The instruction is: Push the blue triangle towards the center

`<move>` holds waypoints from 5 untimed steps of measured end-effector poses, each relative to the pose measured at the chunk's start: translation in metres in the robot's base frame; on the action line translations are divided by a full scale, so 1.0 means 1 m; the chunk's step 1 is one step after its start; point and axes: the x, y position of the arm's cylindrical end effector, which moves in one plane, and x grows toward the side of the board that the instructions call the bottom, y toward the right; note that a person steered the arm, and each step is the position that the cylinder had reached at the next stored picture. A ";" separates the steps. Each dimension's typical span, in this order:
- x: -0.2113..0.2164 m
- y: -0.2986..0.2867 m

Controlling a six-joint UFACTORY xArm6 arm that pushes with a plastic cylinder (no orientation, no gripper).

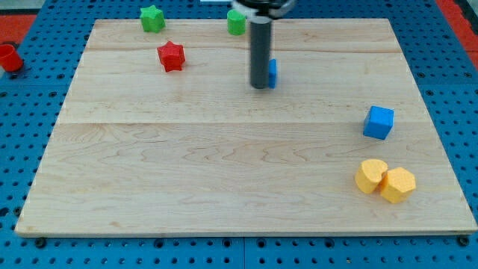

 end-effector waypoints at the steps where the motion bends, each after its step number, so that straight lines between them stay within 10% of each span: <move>1: 0.006 0.019; 3: -0.077 0.103; 5: -0.018 -0.006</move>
